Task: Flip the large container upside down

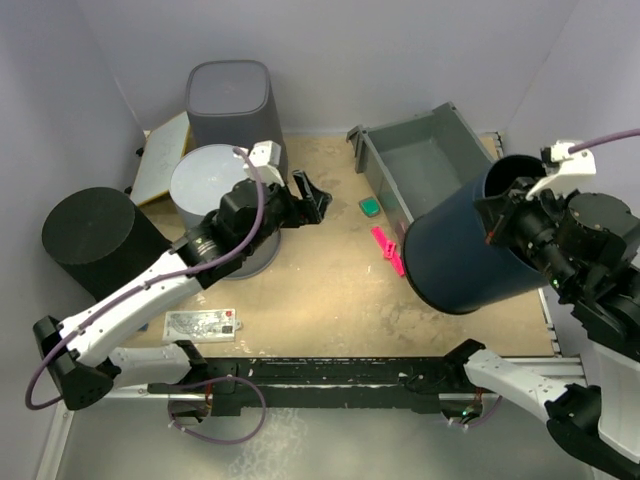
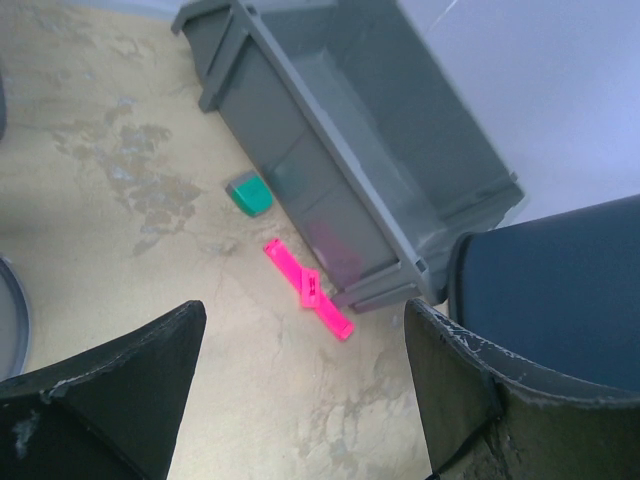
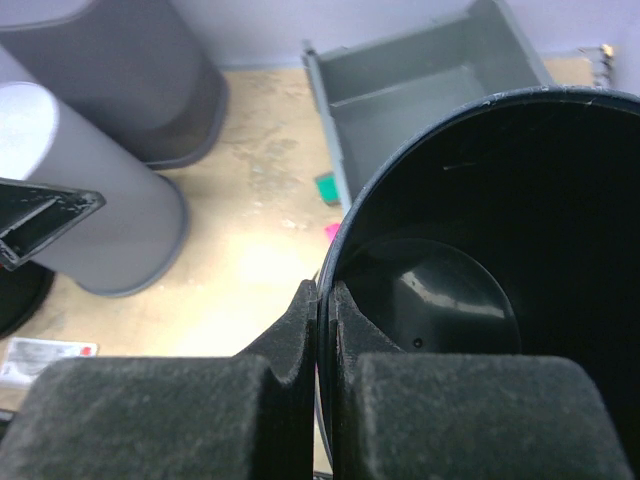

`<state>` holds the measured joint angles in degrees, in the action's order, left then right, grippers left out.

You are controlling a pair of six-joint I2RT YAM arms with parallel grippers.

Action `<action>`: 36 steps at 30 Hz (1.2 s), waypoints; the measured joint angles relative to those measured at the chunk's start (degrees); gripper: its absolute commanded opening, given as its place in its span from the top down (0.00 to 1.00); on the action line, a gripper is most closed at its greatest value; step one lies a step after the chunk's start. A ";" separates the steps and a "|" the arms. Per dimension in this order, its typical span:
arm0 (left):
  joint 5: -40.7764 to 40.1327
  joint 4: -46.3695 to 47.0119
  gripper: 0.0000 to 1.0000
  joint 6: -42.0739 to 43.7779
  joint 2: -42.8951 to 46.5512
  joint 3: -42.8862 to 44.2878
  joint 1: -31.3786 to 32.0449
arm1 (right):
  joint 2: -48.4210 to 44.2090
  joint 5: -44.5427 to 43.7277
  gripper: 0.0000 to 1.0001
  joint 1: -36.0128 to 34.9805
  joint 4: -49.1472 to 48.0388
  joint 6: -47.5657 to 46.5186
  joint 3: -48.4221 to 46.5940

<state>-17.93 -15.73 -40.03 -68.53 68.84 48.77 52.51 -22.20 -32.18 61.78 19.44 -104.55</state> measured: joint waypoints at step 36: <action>-4.02 -3.43 0.22 -7.61 17.81 -4.68 0.00 | 16.59 34.27 1.00 0.24 -51.74 15.54 16.20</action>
<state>-21.96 -19.16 -47.64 -50.72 64.16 48.77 69.10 12.08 -31.94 10.04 34.98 -88.36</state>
